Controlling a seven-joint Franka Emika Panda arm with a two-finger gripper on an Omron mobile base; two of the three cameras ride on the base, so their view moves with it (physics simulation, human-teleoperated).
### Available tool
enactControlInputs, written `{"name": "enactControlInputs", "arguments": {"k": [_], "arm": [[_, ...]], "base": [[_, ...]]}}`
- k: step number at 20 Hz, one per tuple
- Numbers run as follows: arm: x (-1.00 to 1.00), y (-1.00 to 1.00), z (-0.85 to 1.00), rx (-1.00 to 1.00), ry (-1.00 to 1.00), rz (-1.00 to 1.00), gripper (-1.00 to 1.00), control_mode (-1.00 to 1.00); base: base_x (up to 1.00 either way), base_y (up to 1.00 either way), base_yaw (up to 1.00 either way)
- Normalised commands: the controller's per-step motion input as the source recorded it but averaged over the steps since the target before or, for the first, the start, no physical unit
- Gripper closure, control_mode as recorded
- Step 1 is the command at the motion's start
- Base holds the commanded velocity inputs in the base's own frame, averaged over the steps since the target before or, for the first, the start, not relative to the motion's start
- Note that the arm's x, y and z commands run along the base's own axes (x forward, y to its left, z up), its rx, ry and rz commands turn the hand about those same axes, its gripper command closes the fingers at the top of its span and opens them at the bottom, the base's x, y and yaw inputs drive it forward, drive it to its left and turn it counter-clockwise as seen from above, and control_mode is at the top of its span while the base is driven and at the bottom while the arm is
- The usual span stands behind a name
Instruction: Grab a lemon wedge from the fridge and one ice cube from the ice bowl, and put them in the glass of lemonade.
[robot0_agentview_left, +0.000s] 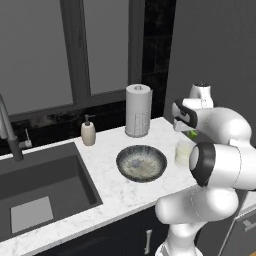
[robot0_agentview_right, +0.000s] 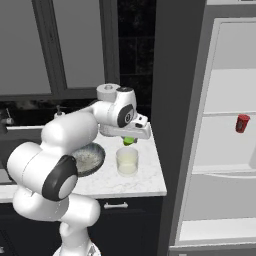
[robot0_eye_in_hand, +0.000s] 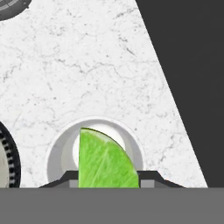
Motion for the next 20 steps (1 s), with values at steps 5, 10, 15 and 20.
{"name": "enactControlInputs", "arguments": {"k": [5,10,15,20], "arm": [[0.0,0.0,-0.1,0.0,0.0,0.0,1.0,-1.0],[0.02,0.0,-0.02,0.0,0.0,0.0,1.0,-1.0],[0.05,0.01,-0.05,0.0,0.0,0.0,1.0,-1.0],[0.0,0.0,0.0,0.0,0.0,0.0,1.0,-1.0]], "base": [[0.0,0.0,0.0],[0.0,0.0,0.0],[0.0,0.0,0.0],[0.0,0.0,0.0]]}}
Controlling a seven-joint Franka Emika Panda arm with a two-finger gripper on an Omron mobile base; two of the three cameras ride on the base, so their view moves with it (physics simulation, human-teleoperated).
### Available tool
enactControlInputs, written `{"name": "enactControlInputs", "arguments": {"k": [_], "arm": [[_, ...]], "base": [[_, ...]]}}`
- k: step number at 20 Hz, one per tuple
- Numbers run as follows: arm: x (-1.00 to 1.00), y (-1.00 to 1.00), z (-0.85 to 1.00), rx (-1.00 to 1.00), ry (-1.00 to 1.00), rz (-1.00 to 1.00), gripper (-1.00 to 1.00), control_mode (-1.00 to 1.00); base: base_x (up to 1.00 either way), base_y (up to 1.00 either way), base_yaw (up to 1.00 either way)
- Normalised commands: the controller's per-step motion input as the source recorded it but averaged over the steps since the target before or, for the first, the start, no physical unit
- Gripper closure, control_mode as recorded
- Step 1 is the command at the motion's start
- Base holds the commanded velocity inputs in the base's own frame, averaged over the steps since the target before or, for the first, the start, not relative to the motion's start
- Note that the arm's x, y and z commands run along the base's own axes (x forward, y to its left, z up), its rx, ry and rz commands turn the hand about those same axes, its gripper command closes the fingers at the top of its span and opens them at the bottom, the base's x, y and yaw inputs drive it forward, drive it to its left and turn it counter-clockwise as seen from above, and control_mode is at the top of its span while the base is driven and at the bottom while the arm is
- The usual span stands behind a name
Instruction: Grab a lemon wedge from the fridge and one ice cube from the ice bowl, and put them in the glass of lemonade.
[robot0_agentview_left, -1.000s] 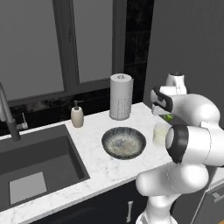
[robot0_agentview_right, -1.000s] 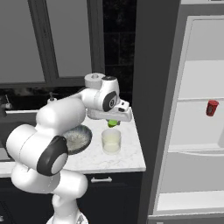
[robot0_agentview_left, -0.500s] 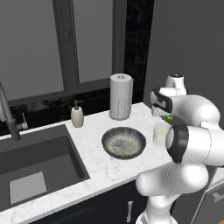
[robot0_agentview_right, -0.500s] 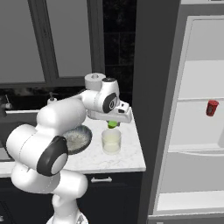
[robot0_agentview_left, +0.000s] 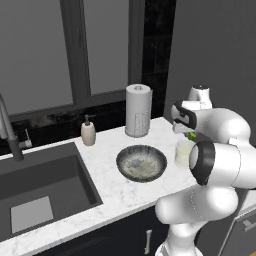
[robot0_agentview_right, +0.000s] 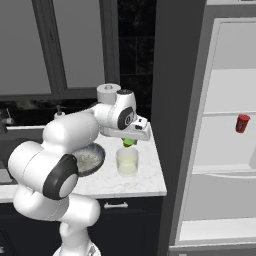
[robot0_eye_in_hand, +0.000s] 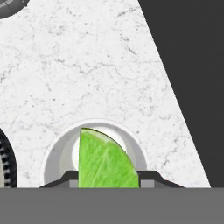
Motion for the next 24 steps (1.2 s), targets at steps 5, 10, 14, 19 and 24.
{"name": "enactControlInputs", "arguments": {"k": [5,10,14,19,24], "arm": [[0.0,0.0,0.0,0.0,0.0,0.0,-1.0,-1.0],[0.0,0.0,0.0,0.0,0.0,0.0,-1.0,-1.0],[0.0,0.0,0.0,0.0,0.0,0.0,-1.0,-1.0],[-0.04,0.0,0.02,0.0,-0.01,0.0,-1.0,-1.0],[-0.2,0.0,0.27,0.04,-0.12,0.0,-1.0,-1.0]], "base": [[0.0,0.0,0.0],[0.0,0.0,0.0],[0.0,0.0,0.0],[0.0,0.0,0.0],[0.0,0.0,0.0]]}}
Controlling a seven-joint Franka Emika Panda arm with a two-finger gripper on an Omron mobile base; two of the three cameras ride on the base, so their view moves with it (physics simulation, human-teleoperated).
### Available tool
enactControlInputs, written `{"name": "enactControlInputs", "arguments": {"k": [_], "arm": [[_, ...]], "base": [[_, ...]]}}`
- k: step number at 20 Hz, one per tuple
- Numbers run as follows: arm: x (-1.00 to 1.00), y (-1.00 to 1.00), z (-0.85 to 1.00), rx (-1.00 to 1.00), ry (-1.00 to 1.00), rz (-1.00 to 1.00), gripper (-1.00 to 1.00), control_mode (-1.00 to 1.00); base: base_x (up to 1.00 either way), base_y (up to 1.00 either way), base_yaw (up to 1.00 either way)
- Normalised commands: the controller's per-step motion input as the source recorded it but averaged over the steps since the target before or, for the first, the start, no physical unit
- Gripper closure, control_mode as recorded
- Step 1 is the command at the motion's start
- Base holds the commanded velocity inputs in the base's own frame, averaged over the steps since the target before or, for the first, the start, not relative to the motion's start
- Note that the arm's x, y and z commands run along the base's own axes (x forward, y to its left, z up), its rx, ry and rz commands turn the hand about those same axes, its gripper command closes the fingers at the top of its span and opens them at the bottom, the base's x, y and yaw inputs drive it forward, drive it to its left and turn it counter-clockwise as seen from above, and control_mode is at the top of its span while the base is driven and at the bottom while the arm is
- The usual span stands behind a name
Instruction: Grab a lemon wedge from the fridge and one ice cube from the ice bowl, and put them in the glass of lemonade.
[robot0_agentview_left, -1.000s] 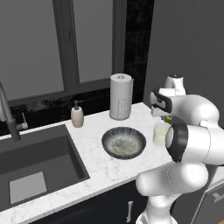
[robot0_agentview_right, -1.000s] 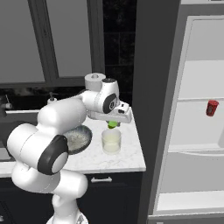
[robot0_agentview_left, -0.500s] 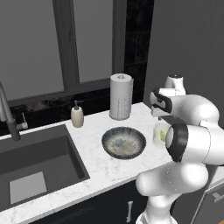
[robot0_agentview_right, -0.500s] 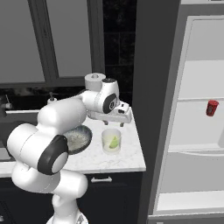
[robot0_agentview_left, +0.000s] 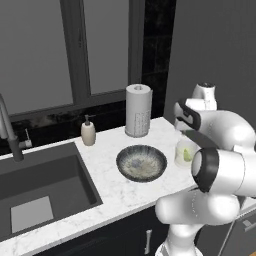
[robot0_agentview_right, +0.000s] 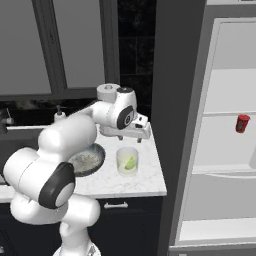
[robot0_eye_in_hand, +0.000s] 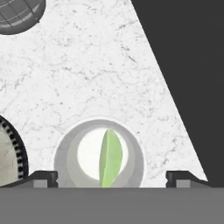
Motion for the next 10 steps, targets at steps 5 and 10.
{"name": "enactControlInputs", "arguments": {"k": [5,10], "arm": [[-0.12,0.07,0.37,0.03,-0.11,0.02,-1.0,-1.0],[-0.22,0.19,0.33,0.03,-0.15,0.05,-1.0,-1.0]], "base": [[0.0,0.0,0.0],[0.0,0.0,0.0]]}}
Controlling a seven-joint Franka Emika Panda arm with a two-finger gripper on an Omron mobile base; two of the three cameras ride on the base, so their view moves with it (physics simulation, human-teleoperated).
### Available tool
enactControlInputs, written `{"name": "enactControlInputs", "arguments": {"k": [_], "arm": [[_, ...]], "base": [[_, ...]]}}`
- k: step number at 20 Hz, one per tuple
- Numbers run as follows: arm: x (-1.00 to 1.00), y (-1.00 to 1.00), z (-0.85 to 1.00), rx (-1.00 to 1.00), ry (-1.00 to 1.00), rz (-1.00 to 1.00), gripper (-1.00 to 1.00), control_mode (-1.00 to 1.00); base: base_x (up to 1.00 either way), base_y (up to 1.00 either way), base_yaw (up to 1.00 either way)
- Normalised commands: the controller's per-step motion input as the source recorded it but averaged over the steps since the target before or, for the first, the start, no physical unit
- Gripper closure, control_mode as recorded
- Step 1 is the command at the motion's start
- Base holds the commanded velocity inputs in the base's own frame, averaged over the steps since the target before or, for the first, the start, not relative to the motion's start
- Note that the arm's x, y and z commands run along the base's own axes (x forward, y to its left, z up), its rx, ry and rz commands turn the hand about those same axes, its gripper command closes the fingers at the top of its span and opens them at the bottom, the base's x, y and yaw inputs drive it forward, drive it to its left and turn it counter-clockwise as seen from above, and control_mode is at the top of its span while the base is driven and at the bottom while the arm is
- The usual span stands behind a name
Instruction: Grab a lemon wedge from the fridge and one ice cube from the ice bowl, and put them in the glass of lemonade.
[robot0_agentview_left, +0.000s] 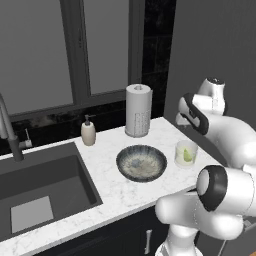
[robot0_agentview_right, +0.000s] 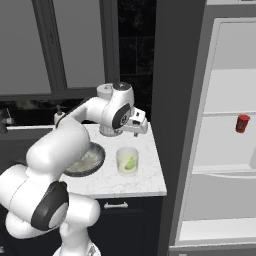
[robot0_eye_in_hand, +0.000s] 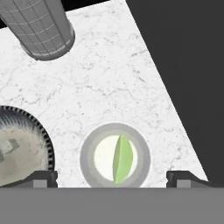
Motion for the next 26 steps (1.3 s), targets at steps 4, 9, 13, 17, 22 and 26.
{"name": "enactControlInputs", "arguments": {"k": [4,9,13,17,22,26], "arm": [[-0.43,0.2,0.2,0.02,-0.21,0.05,-1.0,-1.0],[-0.38,0.21,0.21,0.01,-0.14,0.08,-1.0,-1.0],[-0.46,0.43,0.08,0.0,-0.05,0.11,-1.0,-1.0],[-0.01,0.92,0.04,-0.15,0.15,0.16,-1.0,-1.0],[0.16,1.0,-0.18,-0.14,0.17,0.16,-1.0,-1.0],[0.33,0.89,-0.36,-0.04,0.14,0.14,-1.0,-1.0]], "base": [[0.0,0.0,0.0],[0.0,0.0,0.0],[0.0,0.0,0.0],[0.0,0.0,0.0],[0.0,0.0,0.0],[0.0,0.0,0.0]]}}
